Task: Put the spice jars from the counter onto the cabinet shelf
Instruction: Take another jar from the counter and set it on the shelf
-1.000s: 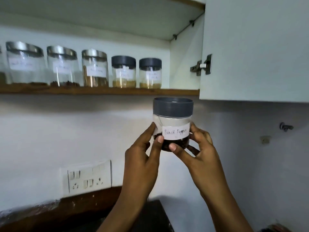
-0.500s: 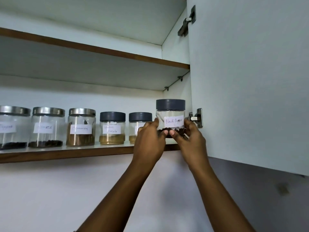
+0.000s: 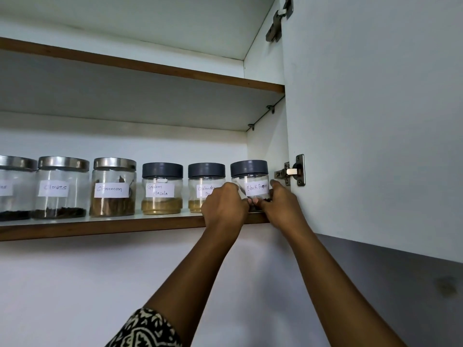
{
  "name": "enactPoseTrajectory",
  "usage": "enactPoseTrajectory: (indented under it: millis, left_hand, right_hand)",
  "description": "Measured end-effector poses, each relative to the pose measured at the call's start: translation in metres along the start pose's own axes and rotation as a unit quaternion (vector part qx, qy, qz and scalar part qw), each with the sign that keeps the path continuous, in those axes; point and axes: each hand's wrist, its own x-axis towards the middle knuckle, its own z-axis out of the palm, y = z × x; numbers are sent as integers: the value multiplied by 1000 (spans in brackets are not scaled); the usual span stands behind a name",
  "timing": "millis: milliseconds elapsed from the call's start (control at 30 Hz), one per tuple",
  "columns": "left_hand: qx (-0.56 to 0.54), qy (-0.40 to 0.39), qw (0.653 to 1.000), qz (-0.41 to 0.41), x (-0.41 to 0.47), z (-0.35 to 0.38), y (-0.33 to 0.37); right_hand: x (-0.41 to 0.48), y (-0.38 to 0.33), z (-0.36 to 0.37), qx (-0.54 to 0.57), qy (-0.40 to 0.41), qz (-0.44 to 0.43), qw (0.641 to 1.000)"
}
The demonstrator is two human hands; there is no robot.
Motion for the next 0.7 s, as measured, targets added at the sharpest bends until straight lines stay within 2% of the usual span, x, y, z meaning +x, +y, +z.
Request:
enactPoseTrajectory:
  millis: [200,500,700]
  left_hand:
    - [21,12,1000,-14,4,6,3]
    - [67,20,997,-34,16,11,5]
    - [90,32,995,-17,15,16,4]
  right_hand:
    - [5,0,0,-40,-17,-3,999]
    - [15,0,-1,-39,-37,19,998]
    - [18,0,-2,-46,-46,24,998]
